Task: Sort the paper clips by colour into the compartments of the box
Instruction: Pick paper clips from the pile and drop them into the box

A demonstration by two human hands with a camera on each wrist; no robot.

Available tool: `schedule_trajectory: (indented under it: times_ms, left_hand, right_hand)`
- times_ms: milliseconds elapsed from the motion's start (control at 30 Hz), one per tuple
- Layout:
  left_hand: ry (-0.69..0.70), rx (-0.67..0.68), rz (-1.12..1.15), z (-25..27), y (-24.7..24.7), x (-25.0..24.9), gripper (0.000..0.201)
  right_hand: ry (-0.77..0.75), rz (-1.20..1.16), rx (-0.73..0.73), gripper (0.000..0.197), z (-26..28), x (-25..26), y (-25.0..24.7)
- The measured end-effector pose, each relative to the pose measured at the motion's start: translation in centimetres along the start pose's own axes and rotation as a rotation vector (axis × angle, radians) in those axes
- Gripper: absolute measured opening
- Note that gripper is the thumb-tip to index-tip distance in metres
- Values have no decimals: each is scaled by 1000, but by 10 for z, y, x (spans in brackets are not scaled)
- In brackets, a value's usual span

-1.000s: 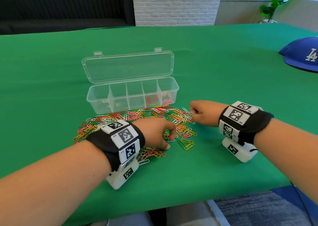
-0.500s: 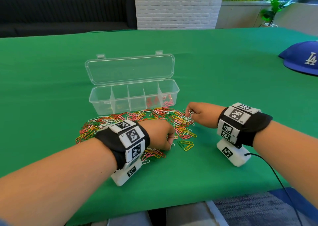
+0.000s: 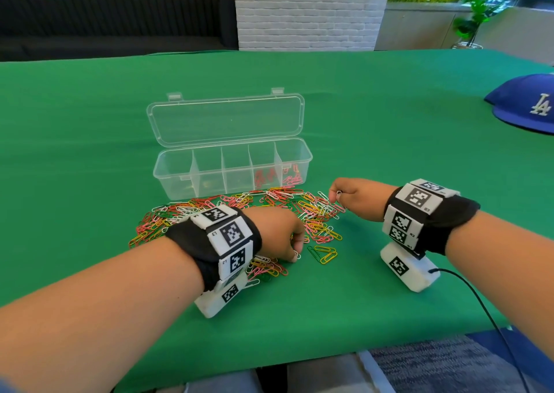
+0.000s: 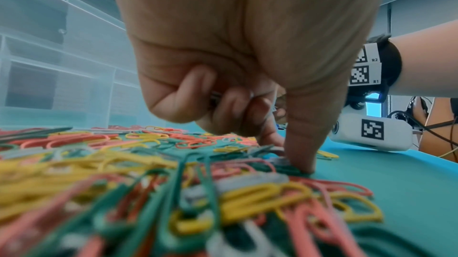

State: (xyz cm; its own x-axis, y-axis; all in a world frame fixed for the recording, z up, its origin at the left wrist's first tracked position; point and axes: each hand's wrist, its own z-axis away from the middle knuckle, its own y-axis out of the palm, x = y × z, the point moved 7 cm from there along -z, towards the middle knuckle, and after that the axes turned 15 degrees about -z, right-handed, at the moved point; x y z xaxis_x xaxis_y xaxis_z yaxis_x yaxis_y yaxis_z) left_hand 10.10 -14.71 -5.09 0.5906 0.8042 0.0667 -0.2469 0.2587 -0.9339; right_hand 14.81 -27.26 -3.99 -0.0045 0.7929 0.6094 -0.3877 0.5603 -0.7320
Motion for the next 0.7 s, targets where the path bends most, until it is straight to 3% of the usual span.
schedule_trajectory:
  times_ms: [200,433,633,700]
  left_hand:
    - [37,28,-100,0,-3,-8,3]
    - [19,27,3,2,1,-4,9]
    - [-10,22,295,7,-13,12,9]
    - [-43,29,521,8,-15,18,14]
  right_hand:
    - [40,-27,18,21,-1,-3,1]
    - [121,-152,-28,32,0,-16,-4]
    - [149,-304,-21,31,-5,-20,0]
    - [155,-338,-41,32,-7,-21,-2]
